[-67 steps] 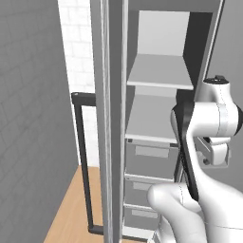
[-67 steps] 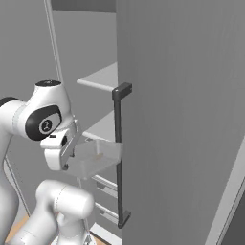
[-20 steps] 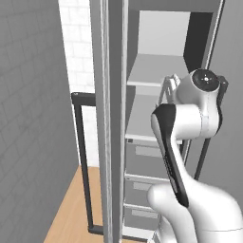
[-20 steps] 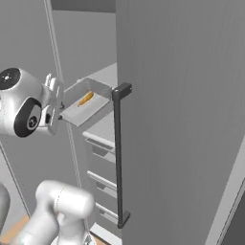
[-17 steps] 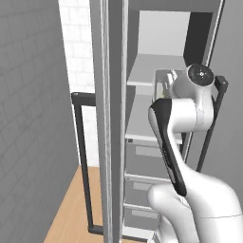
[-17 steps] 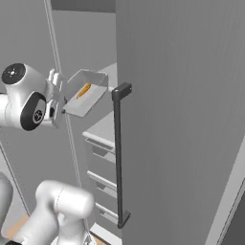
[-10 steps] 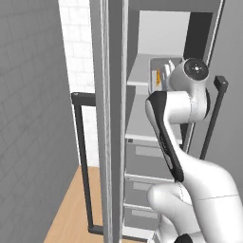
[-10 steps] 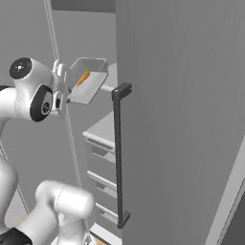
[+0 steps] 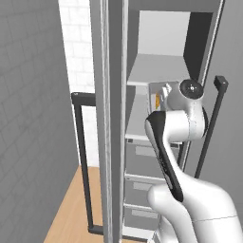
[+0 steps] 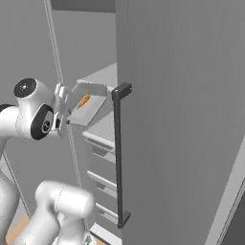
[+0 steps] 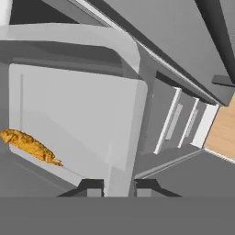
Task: Take the meat container that has the shrimp and place it on the second highest rack of the freezer. Then take the vegetable container that has the mushroom and potato and place it on the highest rack of the freezer.
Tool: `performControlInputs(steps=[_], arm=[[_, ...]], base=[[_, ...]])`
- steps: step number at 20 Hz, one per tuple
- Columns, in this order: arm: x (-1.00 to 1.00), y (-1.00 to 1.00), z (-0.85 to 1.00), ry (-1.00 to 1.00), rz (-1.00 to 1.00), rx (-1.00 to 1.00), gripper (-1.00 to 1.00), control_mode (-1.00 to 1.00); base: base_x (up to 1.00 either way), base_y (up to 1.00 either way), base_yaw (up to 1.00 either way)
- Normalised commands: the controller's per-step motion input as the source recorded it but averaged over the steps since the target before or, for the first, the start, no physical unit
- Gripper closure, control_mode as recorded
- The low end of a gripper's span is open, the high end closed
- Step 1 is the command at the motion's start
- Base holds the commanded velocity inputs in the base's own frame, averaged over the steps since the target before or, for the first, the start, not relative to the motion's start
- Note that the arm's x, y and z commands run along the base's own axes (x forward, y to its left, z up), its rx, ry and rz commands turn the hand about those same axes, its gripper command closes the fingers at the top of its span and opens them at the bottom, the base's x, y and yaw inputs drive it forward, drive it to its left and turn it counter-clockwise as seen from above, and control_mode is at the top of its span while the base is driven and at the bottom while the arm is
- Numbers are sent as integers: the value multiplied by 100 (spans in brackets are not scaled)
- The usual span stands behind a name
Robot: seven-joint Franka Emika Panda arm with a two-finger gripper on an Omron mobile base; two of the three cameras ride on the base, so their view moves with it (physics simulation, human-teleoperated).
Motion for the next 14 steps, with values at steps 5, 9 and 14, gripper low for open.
performControlInputs(steps=[5, 9, 14], arm=[[7, 0, -96, 23, -1, 2, 100, -100], [47, -2, -39, 0, -5, 1, 100, -100], [89, -14, -10, 0, -6, 2, 100, -100]], base=[[0, 0, 0], [0, 0, 0], [0, 0, 0]])
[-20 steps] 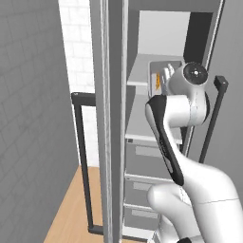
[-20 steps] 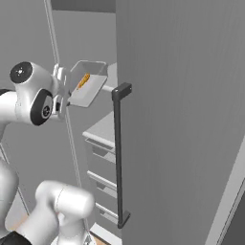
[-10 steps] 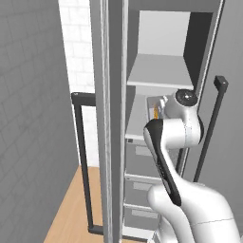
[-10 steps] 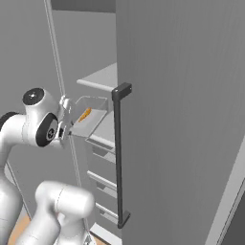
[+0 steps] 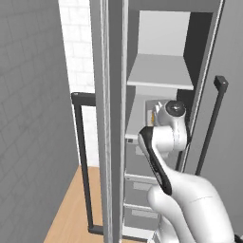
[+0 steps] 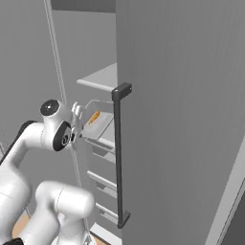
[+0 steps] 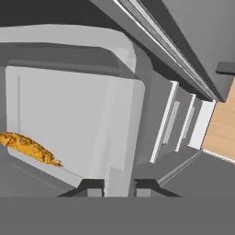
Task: Take the meat container that has the shrimp and place it on the second highest rack of the freezer. Then take the vegetable container that has the mushroom and potato and place it on the highest rack of the freezer.
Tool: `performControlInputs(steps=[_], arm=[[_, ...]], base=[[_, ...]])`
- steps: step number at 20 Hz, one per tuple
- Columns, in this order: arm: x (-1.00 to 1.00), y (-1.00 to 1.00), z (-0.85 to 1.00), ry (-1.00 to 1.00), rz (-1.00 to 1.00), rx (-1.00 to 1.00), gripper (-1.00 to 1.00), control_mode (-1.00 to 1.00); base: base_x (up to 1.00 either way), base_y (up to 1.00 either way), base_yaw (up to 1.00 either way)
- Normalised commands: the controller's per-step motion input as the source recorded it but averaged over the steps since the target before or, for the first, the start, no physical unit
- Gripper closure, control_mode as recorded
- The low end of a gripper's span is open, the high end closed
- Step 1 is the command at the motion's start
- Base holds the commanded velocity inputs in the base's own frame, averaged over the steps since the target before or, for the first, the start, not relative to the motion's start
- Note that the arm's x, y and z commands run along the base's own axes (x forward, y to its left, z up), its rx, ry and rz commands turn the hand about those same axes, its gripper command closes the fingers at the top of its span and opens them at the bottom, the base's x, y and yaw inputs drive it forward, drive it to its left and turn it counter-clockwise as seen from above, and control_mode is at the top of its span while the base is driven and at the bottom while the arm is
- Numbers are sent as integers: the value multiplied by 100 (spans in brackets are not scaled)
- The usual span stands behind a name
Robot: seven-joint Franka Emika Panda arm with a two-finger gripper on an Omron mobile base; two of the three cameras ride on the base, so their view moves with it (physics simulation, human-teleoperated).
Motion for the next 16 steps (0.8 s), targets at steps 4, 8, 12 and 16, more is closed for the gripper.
performControlInputs(steps=[4, 8, 12, 16], arm=[[98, -27, -5, 0, -5, 6, 100, -100], [83, -21, -29, 0, -5, 4, 100, -100], [61, -7, -71, 1, -7, 2, 100, -100], [47, -10, -51, 1, -7, 0, 100, -100]], base=[[0, 0, 0], [0, 0, 0], [0, 0, 0], [0, 0, 0]])
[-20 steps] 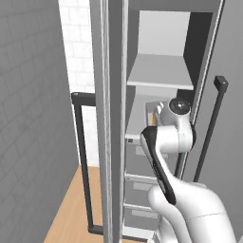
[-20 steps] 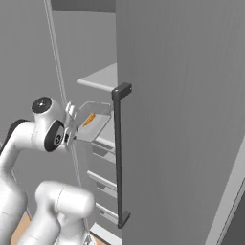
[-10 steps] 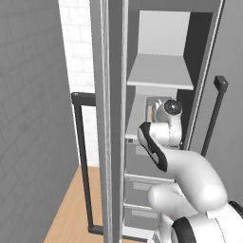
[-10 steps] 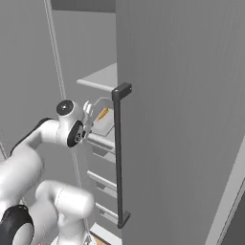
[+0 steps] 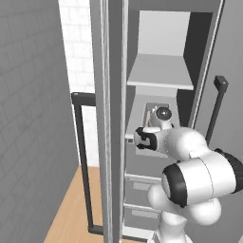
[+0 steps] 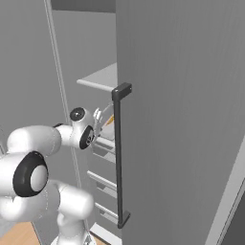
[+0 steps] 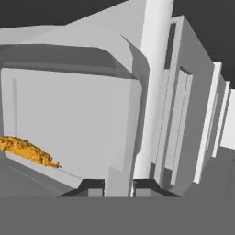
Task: Take the meat container that has the shrimp and place it on the second highest rack of the freezer. Then take the vegetable container that has the mushroom and potato and place it on the highest rack of the freezer.
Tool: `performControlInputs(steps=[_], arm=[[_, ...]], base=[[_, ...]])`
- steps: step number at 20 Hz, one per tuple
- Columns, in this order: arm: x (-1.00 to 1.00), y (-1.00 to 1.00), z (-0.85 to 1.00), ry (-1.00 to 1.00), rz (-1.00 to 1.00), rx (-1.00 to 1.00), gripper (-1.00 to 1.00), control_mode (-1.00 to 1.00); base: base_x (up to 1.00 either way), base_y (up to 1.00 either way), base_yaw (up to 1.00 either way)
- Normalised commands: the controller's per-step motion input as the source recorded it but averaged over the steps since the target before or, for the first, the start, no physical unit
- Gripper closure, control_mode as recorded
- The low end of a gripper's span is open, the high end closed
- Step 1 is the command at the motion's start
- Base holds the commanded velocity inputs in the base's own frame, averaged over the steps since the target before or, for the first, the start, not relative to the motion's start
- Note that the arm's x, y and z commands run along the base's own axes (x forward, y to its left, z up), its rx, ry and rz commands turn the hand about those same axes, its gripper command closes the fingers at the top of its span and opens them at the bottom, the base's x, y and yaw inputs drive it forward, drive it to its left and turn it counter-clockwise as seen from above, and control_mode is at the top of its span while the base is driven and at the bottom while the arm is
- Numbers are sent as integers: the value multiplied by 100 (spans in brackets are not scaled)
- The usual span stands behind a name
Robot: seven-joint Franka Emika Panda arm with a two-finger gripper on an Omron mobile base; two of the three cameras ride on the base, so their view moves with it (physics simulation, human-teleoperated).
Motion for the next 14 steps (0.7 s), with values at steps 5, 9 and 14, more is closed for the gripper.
performControlInputs(steps=[5, 9, 14], arm=[[61, -30, 0, 0, -2, 0, 100, -100], [64, -10, -22, 0, 0, 0, 100, -100], [36, -2, -66, 0, 0, 0, 100, -100]], base=[[0, 0, 0], [0, 0, 0], [0, 0, 0]])
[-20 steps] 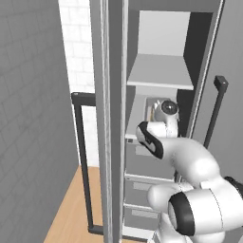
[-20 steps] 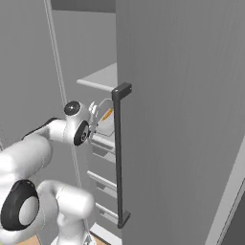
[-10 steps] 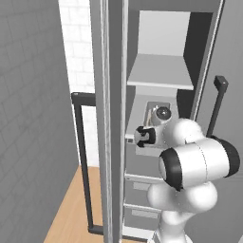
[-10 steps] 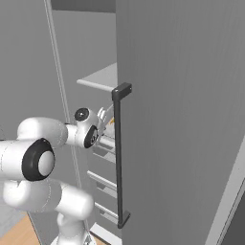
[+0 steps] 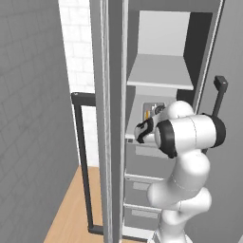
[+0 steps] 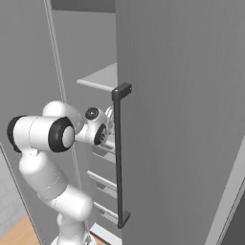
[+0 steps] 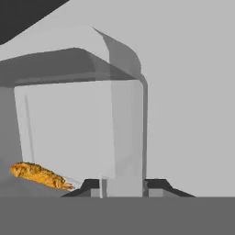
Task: Take the meat container that has the shrimp and place it on the second highest rack of the freezer. Then take the vegetable container that has the mushroom and potato and place it on the highest rack of the freezer.
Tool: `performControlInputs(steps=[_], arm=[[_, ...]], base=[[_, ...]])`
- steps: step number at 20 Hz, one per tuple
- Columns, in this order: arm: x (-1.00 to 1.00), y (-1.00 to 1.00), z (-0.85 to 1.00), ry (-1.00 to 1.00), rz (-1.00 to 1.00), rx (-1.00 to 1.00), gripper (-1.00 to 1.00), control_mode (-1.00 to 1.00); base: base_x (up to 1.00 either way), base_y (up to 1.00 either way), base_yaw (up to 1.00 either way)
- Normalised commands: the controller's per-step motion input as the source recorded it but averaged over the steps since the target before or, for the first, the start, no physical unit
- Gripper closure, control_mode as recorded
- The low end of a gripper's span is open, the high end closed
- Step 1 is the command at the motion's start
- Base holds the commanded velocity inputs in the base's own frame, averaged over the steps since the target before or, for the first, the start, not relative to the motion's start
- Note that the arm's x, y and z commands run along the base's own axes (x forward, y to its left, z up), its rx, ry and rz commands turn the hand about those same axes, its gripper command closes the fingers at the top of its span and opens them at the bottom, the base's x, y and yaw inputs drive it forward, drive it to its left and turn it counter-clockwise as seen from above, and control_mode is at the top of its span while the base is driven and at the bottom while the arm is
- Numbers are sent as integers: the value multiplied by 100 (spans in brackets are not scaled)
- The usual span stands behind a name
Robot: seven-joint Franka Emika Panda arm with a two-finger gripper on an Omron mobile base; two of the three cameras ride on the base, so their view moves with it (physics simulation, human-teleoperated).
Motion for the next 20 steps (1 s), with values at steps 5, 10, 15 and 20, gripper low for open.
performControlInputs(steps=[5, 10, 15, 20], arm=[[17, -1, -40, 0, 0, 0, 100, -100], [0, 0, 0, 0, 0, 0, 100, -100], [0, 0, 0, 0, 0, 0, 100, -100], [0, 0, 0, 0, 0, 0, -100, -100]], base=[[0, 0, 0], [0, 0, 0], [0, 0, 0], [0, 0, 0]])
